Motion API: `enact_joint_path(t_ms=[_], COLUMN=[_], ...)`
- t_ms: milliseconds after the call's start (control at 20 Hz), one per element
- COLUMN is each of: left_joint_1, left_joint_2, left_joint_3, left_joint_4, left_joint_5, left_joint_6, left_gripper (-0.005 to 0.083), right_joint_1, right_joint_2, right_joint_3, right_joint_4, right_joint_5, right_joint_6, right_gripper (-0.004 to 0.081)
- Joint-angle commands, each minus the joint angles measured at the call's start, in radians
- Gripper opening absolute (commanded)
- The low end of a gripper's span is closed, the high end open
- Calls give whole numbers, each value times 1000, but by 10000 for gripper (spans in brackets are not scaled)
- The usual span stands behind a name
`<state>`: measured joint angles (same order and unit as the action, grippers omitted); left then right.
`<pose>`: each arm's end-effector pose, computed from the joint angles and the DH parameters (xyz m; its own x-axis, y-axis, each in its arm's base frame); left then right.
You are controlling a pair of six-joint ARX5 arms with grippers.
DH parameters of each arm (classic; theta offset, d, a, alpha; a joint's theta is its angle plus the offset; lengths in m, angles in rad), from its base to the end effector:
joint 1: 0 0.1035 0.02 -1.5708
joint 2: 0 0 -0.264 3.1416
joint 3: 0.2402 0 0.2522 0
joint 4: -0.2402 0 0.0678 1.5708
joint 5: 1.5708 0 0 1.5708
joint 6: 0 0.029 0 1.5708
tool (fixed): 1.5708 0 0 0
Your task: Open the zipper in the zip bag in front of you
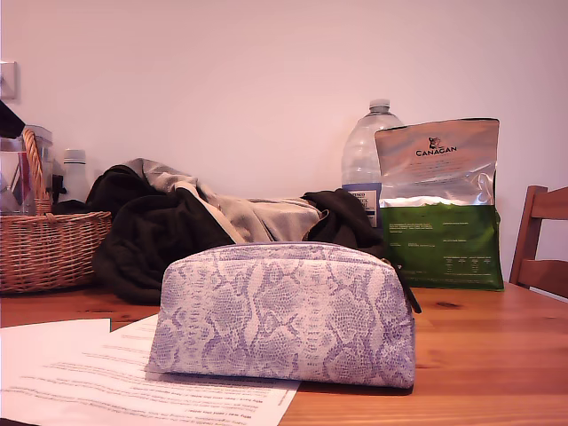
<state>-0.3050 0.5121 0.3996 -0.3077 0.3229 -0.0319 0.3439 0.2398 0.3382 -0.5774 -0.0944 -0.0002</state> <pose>0.1184 -0.0469 0.2261 0.7306 -0.5627 -0.3869 0.5484 0.8210 -0.1585 0.0812 0.0320 0.2054 0.8000 0.3866 -0.4588 -0.4145 0.9090 0.0433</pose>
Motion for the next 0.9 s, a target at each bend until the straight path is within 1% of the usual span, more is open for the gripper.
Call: enact_joint_path(t_ms=[0, 200, 250, 450, 600, 700, 800, 850], left_joint_1=[-1, -1, -1, -24, -65, -100, -129, -141], left_joint_2=[5, 5, 5, 42, 149, 247, 356, 420], left_joint_3=[-16, -16, -16, 18, 95, 159, 232, 277], left_joint_4=[54, 54, 54, 49, 28, 18, 10, -7], left_joint_5=[54, 55, 55, 136, 203, 262, 281, 282], left_joint_6=[-2, -1, 15, 235, 367, 460, 523, 552], left_gripper=[-19, -19, -19, -9, -6, 46, 115, 151], right_joint_1=[5, 5, 5, 5, 9, 23, 51, 66], right_joint_2=[6, 6, 6, 6, 6, 21, 63, 91], right_joint_3=[-4, -4, -4, -4, -4, -4, -4, -4], right_joint_4=[146, 147, 146, 147, 151, 168, 172, 171], right_joint_5=[0, 0, -1, -16, -119, -206, -294, -319], right_joint_6=[-19, -19, -19, -19, -19, -15, 0, 0], right_gripper=[-13, -13, -13, -13, -13, -13, -13, -13])
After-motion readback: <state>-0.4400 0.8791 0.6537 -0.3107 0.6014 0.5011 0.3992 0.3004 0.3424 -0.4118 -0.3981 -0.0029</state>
